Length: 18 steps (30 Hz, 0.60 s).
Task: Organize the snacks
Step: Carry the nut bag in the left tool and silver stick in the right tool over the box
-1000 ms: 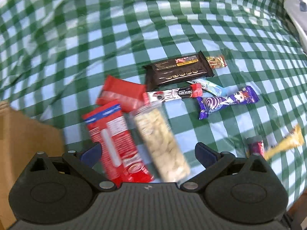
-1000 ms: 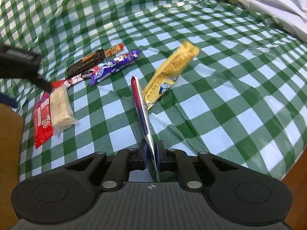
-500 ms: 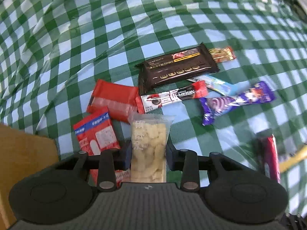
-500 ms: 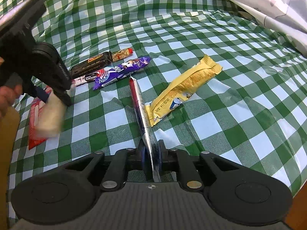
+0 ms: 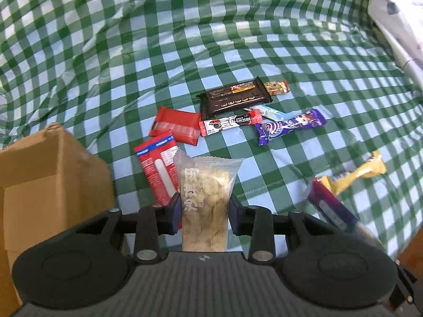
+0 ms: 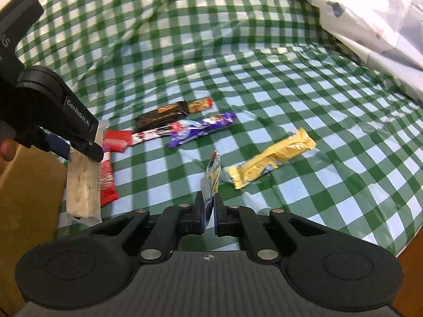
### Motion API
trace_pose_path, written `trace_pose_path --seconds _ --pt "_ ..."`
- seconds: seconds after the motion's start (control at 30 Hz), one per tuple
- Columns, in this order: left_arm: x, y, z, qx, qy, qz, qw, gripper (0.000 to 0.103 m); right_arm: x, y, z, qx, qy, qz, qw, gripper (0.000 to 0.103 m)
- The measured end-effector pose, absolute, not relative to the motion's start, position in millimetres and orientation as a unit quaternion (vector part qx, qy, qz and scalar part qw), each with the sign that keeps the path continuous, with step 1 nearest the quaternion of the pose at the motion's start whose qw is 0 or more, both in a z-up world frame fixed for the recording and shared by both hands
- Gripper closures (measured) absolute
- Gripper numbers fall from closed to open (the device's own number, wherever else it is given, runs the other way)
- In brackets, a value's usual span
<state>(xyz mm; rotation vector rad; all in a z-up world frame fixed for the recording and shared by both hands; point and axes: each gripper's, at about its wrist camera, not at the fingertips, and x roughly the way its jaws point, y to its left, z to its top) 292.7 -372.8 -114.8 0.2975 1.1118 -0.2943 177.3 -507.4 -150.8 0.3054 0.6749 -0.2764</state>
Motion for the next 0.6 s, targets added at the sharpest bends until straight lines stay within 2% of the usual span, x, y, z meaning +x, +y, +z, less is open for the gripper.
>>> trace_pose_path --seconds 0.6 --pt "240.3 -269.4 -27.4 0.082 0.491 -0.139 0.856 0.063 149.3 -431.4 -88.7 0.107 0.3 -0.099 0.943 0.099"
